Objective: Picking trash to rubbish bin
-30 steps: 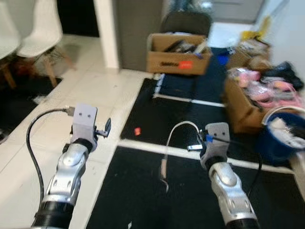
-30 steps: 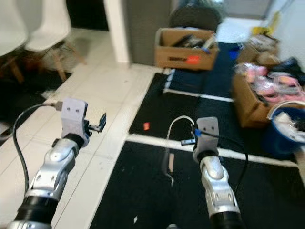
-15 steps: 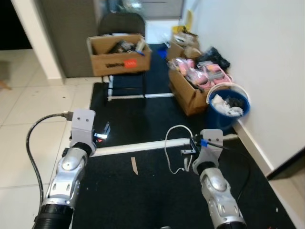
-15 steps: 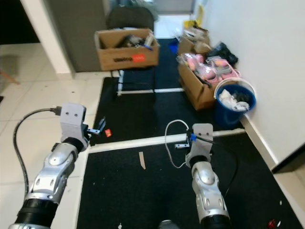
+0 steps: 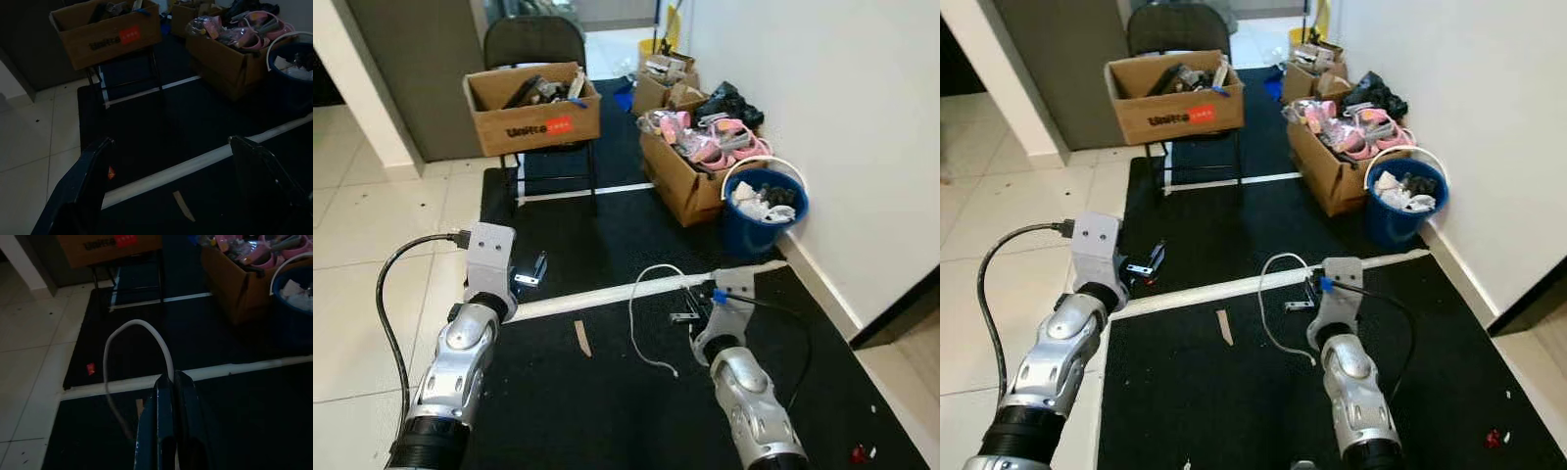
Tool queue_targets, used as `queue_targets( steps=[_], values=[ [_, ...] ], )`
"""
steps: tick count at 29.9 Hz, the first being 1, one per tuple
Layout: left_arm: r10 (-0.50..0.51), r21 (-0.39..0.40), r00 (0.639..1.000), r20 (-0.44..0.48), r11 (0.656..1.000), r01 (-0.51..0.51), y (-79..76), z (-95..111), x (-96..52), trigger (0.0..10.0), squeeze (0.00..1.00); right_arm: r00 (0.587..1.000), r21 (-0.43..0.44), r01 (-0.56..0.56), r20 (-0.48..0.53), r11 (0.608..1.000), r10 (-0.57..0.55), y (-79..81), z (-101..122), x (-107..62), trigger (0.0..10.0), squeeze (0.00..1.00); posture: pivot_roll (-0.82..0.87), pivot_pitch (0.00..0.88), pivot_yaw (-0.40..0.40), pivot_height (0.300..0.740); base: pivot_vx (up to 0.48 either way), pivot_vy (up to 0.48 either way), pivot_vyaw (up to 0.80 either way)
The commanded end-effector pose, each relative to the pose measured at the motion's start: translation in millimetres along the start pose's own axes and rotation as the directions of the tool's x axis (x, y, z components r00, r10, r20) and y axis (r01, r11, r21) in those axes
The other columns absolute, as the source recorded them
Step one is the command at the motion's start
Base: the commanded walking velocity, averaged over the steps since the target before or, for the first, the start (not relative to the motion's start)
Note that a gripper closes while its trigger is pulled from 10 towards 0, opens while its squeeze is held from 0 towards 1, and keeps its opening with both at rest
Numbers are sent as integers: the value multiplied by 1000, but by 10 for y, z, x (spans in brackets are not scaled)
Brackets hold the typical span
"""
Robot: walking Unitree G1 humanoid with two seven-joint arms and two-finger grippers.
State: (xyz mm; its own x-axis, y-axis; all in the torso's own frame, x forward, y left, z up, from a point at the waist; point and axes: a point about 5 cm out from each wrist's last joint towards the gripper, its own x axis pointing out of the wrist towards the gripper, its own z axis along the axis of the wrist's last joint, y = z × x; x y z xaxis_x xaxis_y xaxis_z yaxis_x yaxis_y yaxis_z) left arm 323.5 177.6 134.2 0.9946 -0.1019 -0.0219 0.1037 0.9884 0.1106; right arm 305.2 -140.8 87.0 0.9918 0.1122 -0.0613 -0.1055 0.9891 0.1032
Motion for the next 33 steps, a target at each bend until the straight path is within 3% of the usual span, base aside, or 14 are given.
queue_targets(
  steps=[1,8,33],
  values=[
    [1,1,1000,-5,1000,-1,24,-32,-22,10000,0,1000,2,1,-7,1000,-1,-13,-27,-3,10000,0,-18,147,56,740,0,0,0],
    [-4,-26,1000,2,1000,4,17,-38,-42,10000,0,1000,10,-8,-12,1000,8,-3,-30,-1,10000,0,-17,151,53,740,121,0,0],
    [-8,-9,1000,-22,1000,8,29,-41,-17,10000,0,999,-17,-12,-30,1000,11,16,-98,20,10000,0,-13,150,54,740,356,0,0]
  ],
)
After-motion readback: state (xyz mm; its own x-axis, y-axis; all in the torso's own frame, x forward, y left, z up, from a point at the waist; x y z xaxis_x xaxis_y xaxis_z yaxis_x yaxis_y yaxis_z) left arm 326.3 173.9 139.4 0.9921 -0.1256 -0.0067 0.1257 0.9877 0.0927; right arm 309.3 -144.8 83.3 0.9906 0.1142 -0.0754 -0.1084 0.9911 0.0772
